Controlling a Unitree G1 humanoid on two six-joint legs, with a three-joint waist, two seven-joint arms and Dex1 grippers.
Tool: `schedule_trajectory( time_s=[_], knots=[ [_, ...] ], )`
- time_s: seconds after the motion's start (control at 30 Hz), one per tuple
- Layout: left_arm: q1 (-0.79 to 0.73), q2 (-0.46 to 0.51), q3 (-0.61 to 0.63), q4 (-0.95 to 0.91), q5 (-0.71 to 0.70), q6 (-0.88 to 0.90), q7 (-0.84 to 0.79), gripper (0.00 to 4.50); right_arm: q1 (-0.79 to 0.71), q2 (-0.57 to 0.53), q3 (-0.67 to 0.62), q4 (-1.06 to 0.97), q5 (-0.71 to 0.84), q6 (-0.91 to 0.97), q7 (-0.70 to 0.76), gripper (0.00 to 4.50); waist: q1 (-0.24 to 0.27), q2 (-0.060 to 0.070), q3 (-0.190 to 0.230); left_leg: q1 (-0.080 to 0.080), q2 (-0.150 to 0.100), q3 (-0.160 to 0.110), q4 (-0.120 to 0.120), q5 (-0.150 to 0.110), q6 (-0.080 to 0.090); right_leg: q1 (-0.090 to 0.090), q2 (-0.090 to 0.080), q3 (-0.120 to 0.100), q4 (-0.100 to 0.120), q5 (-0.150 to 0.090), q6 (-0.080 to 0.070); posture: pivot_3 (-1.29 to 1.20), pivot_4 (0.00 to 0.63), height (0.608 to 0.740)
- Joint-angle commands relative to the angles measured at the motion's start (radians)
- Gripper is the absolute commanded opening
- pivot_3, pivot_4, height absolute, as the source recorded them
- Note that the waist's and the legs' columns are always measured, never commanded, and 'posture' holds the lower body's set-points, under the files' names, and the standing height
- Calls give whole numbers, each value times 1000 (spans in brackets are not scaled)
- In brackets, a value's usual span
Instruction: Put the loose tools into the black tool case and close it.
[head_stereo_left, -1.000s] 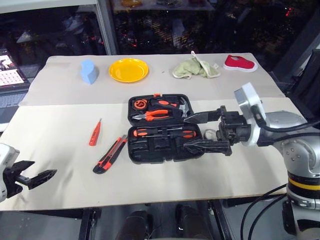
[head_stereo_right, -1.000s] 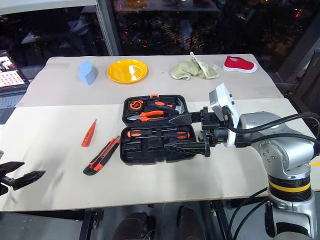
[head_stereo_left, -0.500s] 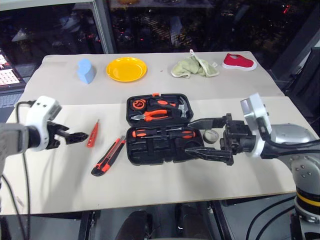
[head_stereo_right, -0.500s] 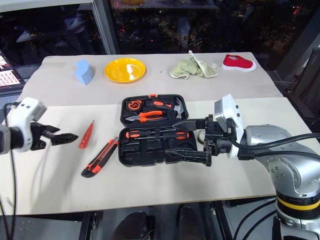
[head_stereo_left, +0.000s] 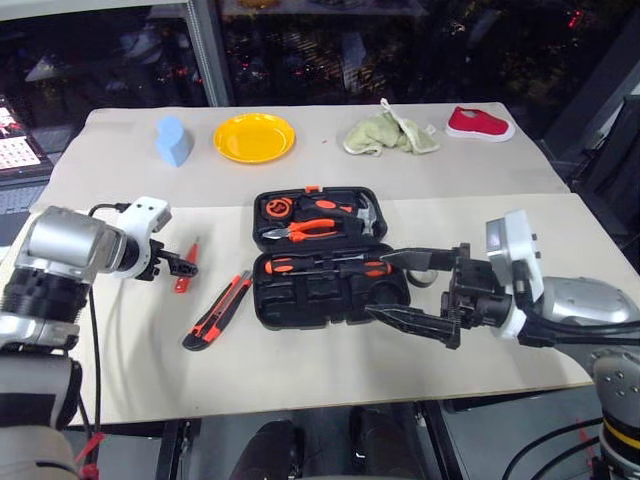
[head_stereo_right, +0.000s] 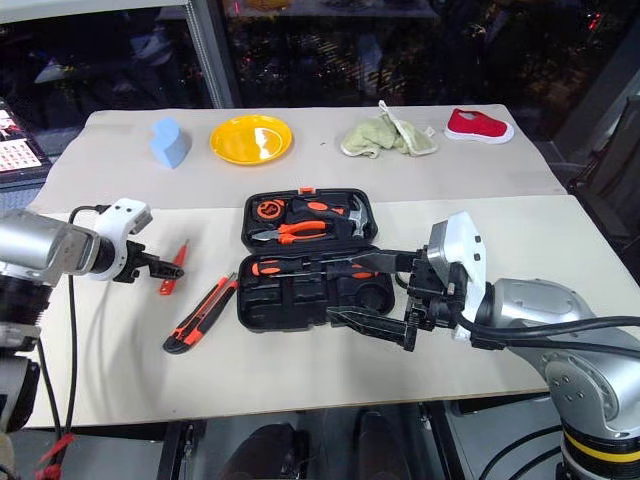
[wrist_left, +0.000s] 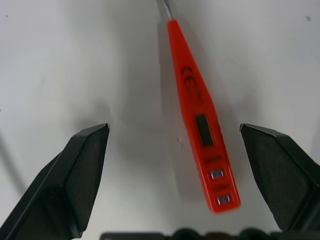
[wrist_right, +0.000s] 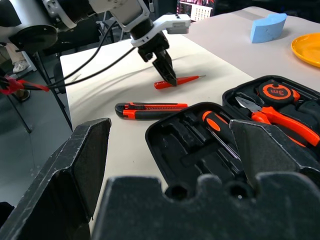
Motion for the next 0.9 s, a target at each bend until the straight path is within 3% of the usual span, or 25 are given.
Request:
schedule_trajectory(
  time_s=[0.03,0.13,0.17,0.3,0.43,0.53,0.63,0.9],
  knots=[
    [-50,-33,-25,79,44,-37,-30,4500,7,-9,-27,-43,25,-32,-36,4426,1,0,0,0,0,0,0,0,0,0,0,0,0,0,0,0,150,740],
    [-72,-63,-44,136,71,-47,-52,4500,24,-11,-34,-54,37,-39,-55,4426,4,0,0,0,0,0,1,0,1,1,-4,0,0,0,0,0,150,740],
    [-77,-72,-48,153,78,-49,-58,3983,29,-10,-35,-57,41,-41,-62,4500,5,0,0,0,0,0,1,0,1,1,-4,0,1,0,0,0,150,740],
    [-85,-111,-66,203,110,-62,-83,2916,45,-6,-42,-67,56,-51,-85,4500,8,2,-2,1,0,0,2,0,2,2,-5,-1,1,0,1,0,150,740],
    [-90,-147,-76,235,142,-77,-105,1324,53,-8,-46,-72,68,-58,-108,4500,15,3,-3,1,-1,1,2,0,4,2,-5,-1,1,0,2,0,150,740],
    [-95,-152,-74,261,170,-103,-115,415,59,-16,-50,-73,77,-64,-118,4500,23,4,-4,1,-1,1,3,-1,5,3,-5,-1,1,0,2,0,150,740],
    [-100,-128,-75,291,205,-167,-144,423,84,-29,-63,-78,79,-68,-121,4500,26,6,-6,1,-2,2,3,0,6,3,-5,-1,1,1,3,0,150,740],
    [-174,-76,-146,196,295,-575,-409,422,207,-101,-106,-99,115,-45,-124,4500,26,2,-4,-3,-1,1,4,0,7,1,-7,0,0,1,3,0,150,740]
  ],
)
